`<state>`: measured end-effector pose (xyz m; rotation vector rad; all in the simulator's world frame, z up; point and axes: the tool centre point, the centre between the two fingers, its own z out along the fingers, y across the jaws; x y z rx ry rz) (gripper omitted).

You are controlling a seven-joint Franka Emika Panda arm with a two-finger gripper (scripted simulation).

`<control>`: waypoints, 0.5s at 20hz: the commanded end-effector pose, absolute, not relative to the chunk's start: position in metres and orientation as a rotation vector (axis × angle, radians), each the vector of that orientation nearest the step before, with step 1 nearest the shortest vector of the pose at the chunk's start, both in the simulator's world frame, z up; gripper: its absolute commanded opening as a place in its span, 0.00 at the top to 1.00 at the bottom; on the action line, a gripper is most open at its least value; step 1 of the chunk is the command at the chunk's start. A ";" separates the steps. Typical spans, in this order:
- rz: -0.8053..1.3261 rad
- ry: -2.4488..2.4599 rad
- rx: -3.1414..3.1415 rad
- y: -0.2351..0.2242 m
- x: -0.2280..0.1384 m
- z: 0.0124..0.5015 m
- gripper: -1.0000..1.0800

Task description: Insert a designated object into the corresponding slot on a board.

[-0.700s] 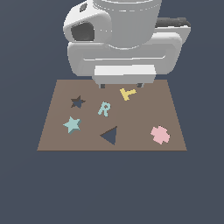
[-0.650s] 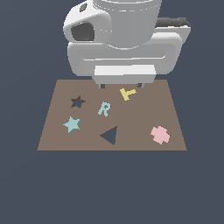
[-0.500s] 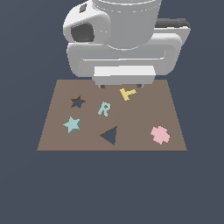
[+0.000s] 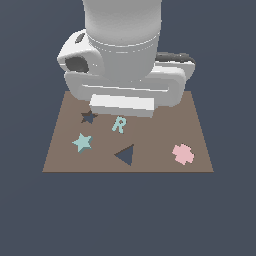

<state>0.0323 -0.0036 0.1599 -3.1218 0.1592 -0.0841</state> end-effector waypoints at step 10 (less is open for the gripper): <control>-0.031 0.641 -3.073 -0.085 0.064 0.088 0.04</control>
